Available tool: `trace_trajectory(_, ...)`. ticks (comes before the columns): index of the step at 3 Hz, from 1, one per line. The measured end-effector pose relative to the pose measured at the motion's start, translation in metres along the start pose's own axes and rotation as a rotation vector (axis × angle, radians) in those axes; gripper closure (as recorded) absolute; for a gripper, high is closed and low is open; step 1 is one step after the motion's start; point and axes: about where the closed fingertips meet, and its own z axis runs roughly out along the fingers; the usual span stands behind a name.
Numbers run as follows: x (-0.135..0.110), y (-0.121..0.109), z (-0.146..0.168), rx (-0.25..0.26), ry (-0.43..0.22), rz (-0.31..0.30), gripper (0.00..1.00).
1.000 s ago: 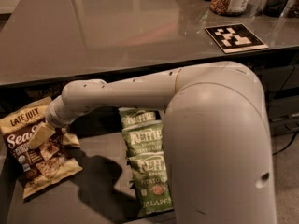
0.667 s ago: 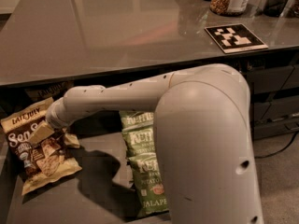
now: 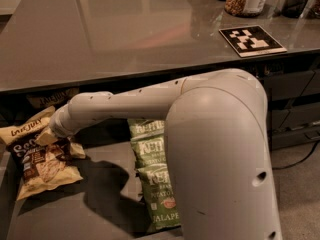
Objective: Pick brown chip bag from top drawer and place on counter
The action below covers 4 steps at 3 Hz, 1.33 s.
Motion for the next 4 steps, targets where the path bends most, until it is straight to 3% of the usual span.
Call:
trace_trajectory(1, -0.003, 0.002, -0.011, 0.009, -0.02, -0.013, 0.88)
trace_trajectory(2, -0.018, 0.013, -0.053, 0.041, -0.075, -0.074, 1.0)
trace_trajectory(3, -0.032, 0.025, -0.097, 0.065, -0.133, -0.13, 1.0)
trace_trajectory(4, -0.041, 0.029, -0.121, 0.047, -0.198, -0.169, 1.0)
